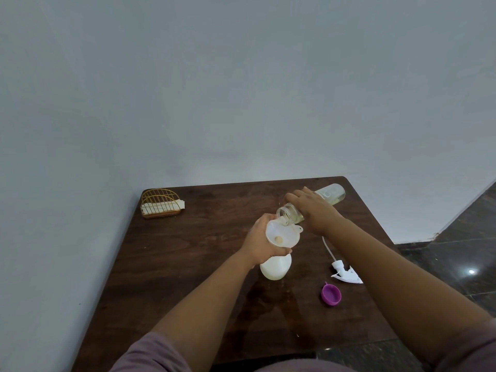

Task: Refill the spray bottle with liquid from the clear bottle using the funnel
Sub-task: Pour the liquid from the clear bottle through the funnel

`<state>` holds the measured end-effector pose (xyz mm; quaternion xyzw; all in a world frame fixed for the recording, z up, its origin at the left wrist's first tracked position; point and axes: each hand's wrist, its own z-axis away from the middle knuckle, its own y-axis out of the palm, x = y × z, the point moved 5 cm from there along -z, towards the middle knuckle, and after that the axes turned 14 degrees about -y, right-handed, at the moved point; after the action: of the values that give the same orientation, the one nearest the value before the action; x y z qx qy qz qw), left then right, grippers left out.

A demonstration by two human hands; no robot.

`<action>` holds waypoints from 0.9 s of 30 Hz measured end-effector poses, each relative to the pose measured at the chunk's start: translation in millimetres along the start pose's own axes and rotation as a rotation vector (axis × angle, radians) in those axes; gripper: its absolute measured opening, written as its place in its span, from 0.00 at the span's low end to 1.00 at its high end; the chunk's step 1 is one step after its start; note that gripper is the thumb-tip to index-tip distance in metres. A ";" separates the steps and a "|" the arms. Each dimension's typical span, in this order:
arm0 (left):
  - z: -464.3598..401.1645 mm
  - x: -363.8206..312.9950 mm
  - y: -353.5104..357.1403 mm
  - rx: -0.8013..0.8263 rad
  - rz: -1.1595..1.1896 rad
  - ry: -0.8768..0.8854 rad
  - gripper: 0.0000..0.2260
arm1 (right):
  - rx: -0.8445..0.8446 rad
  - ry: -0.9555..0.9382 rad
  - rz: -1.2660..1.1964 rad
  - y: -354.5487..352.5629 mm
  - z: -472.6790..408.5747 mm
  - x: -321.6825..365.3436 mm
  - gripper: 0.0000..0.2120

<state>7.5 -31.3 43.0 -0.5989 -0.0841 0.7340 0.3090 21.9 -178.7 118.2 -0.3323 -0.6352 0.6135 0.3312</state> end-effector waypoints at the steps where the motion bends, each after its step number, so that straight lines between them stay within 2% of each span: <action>1: -0.3 0.1 0.0 -0.002 0.000 -0.001 0.34 | -0.005 -0.003 0.002 0.0 -0.2 -0.1 0.27; 27: 1.0 -2.9 -0.5 0.005 -0.009 -0.003 0.35 | -0.012 0.004 0.008 -4.6 1.6 3.0 0.26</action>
<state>6.9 -32.2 45.9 -0.5967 -0.0854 0.7336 0.3139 18.8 -177.2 122.8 -0.3381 -0.6370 0.6102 0.3281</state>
